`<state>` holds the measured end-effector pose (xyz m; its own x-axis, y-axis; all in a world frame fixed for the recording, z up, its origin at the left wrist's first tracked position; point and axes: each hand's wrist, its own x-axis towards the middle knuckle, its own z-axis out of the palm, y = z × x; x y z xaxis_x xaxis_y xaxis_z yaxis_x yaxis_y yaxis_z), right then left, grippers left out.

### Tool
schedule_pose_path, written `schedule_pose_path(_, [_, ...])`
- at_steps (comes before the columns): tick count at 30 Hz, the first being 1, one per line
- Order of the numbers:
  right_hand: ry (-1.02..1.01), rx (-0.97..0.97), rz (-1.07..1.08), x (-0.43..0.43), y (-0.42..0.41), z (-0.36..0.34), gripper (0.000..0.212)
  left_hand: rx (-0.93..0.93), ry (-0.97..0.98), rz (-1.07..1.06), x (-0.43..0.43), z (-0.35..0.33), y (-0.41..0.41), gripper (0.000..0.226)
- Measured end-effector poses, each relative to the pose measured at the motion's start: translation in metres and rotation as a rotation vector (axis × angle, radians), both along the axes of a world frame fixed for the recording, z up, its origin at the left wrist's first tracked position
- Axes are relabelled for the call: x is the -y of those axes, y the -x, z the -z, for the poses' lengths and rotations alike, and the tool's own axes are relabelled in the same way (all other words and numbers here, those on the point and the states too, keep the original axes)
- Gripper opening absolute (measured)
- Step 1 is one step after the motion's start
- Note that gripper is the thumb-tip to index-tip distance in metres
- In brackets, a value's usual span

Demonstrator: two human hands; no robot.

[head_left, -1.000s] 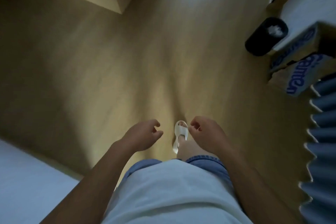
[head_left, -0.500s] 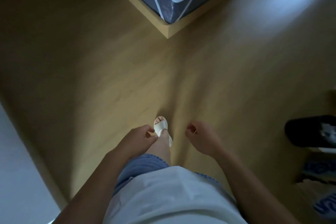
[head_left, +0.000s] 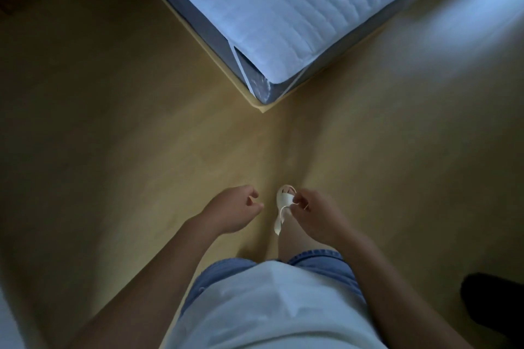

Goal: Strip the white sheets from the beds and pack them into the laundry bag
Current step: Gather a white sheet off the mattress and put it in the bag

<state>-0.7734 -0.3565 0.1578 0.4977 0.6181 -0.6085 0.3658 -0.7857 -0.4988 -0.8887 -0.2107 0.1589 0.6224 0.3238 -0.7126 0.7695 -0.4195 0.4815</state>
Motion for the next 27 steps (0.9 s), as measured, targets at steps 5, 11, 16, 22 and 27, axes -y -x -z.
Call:
schedule_pose_path(5, [0.001,0.017,-0.122,-0.093,-0.113,-0.006,0.010,-0.013,0.025,-0.103,-0.049,0.004,-0.086,0.041])
schedule_pose_path(11, [0.040,0.004,-0.255,-0.213,-0.184,-0.007,0.020,-0.055,0.020,-0.349,-0.145,-0.006,-0.113,0.036])
schedule_pose_path(16, [0.044,0.005,-0.296,-0.332,-0.215,0.006,0.017,-0.065,0.056,-0.486,-0.248,0.003,-0.114,0.026])
schedule_pose_path(22, [0.063,0.019,-0.210,-0.489,-0.244,0.003,0.019,-0.017,0.021,-0.397,-0.419,0.013,-0.148,0.036])
schedule_pose_path(27, [0.082,0.070,-0.133,-0.582,-0.282,-0.012,0.018,0.011,0.028,-0.296,-0.543,0.012,-0.209,0.040])
